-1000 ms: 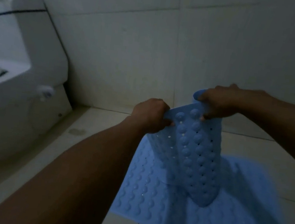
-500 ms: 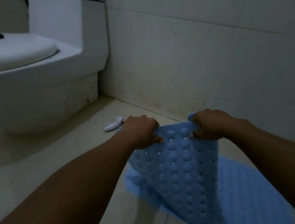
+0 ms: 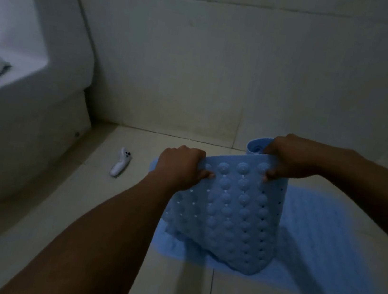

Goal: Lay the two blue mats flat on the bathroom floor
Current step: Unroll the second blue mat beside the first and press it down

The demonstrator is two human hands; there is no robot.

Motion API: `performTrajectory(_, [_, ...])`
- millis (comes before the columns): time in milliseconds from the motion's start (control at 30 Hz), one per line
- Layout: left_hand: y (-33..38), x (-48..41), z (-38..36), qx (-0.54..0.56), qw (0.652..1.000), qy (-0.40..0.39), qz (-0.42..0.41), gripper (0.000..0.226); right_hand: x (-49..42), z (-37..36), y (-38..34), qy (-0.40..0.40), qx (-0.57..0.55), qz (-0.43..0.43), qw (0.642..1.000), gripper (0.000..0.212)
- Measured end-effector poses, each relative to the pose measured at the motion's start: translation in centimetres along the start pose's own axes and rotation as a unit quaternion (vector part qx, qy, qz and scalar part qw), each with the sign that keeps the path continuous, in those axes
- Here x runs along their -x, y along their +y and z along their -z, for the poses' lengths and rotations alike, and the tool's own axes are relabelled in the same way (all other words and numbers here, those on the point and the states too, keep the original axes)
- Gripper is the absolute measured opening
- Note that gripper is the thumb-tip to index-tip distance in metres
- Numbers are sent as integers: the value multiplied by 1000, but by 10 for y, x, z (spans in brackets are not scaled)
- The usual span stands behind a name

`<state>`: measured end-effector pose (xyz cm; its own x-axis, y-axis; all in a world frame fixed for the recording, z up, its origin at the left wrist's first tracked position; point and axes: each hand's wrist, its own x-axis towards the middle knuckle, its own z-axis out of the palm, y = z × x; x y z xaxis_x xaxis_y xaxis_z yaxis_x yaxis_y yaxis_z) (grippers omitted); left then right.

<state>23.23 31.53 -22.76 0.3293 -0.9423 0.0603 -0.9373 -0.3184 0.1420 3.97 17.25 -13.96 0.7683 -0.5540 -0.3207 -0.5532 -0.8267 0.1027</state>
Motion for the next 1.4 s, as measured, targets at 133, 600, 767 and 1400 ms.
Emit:
performTrajectory(133, [29,-13,4,-31,998,26,-52,45,35,-8,19,-23,22,-48,998,29])
performTrajectory(600, [47,69,7,36,998,48,-17,16,109,-75,28,203,108,-52,972,49])
performTrajectory(767, [55,76,50,40,995,-93,21,33,131,-48,11,116,97,-68,986,50])
performTrajectory(1400, [64,184,-214,-3,970,-228,83,76,97,-315,-50,83,-360,-213,904,77])
